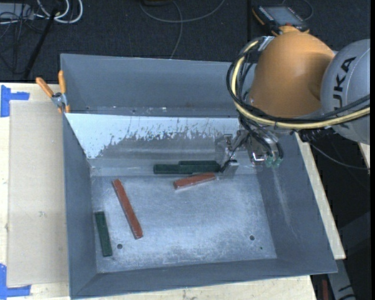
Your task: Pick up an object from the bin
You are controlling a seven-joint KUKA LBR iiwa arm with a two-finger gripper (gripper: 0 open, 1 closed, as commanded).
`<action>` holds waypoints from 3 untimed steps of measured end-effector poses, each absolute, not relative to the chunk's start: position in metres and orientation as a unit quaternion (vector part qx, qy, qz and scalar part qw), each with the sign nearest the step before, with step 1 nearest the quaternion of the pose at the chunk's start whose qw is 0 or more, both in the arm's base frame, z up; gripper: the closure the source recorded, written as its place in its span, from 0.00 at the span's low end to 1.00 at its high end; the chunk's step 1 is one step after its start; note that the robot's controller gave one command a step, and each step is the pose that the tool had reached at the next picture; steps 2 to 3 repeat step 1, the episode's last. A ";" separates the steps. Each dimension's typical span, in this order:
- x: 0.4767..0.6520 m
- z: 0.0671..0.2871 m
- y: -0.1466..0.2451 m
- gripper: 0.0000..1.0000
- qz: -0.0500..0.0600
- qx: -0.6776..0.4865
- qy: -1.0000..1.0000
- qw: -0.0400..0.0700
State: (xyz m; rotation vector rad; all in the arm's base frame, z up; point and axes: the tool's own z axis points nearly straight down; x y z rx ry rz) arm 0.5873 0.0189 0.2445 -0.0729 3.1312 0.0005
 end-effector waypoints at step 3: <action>0.607 0.272 0.022 1.00 0.000 -0.002 1.000 0.003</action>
Offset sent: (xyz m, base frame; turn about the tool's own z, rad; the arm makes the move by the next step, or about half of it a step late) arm 0.0175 0.0029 0.0267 0.0439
